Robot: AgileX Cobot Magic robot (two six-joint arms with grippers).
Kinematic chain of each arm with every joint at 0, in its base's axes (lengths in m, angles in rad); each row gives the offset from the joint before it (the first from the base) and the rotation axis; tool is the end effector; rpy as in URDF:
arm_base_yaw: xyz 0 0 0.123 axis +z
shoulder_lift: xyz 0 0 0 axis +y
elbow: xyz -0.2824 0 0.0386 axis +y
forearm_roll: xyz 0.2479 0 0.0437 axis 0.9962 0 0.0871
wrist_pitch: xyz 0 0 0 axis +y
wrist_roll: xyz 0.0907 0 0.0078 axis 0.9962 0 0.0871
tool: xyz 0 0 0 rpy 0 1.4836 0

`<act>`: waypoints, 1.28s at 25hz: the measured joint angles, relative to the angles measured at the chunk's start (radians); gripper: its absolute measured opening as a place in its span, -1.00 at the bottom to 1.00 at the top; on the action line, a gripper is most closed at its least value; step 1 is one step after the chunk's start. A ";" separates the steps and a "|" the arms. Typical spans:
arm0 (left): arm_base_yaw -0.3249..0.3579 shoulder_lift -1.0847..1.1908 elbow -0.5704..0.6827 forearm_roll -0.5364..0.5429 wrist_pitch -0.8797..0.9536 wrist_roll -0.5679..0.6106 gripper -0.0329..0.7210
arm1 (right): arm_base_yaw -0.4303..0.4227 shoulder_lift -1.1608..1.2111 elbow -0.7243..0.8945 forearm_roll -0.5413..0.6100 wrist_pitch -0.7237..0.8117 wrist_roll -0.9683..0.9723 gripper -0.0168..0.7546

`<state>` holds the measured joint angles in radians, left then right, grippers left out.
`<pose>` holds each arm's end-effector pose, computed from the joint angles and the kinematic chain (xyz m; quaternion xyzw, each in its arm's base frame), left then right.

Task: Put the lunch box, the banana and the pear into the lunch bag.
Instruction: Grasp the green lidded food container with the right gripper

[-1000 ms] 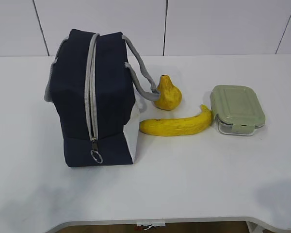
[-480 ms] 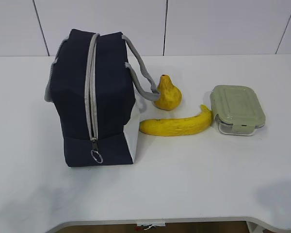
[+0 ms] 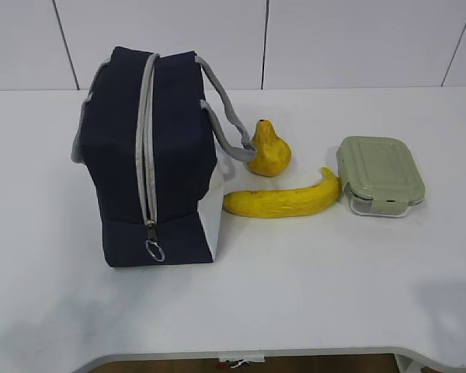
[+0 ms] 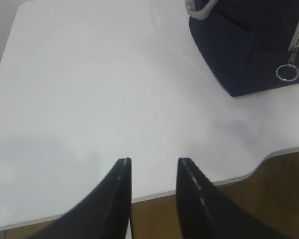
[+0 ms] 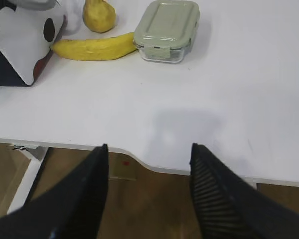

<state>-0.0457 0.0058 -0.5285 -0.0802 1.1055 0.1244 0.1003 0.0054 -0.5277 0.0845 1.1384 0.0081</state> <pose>-0.0096 -0.0061 0.2817 0.0758 0.8549 -0.0198 0.5128 -0.0114 0.0059 0.2789 -0.0437 0.8655 0.0689 0.4942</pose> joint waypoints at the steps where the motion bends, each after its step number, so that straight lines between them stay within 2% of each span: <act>1: 0.000 0.000 0.000 0.000 0.000 0.000 -0.29 | 0.000 0.023 -0.010 -0.002 0.000 0.020 0.15; 5: 0.000 0.000 0.000 0.000 0.000 0.000 -0.29 | 0.000 0.143 -0.063 -0.003 -0.002 0.073 0.15; 20: 0.000 0.000 0.000 0.000 0.000 0.000 -0.28 | 0.000 0.681 -0.225 -0.012 0.001 0.083 0.15; 32: 0.001 0.000 0.000 0.000 0.000 0.000 -0.28 | -0.004 1.100 -0.514 -0.042 -0.009 0.041 0.15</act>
<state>-0.0450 0.0058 -0.5285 -0.0802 1.1055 0.1244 0.0958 1.1057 -1.0417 0.0430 1.1291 0.0486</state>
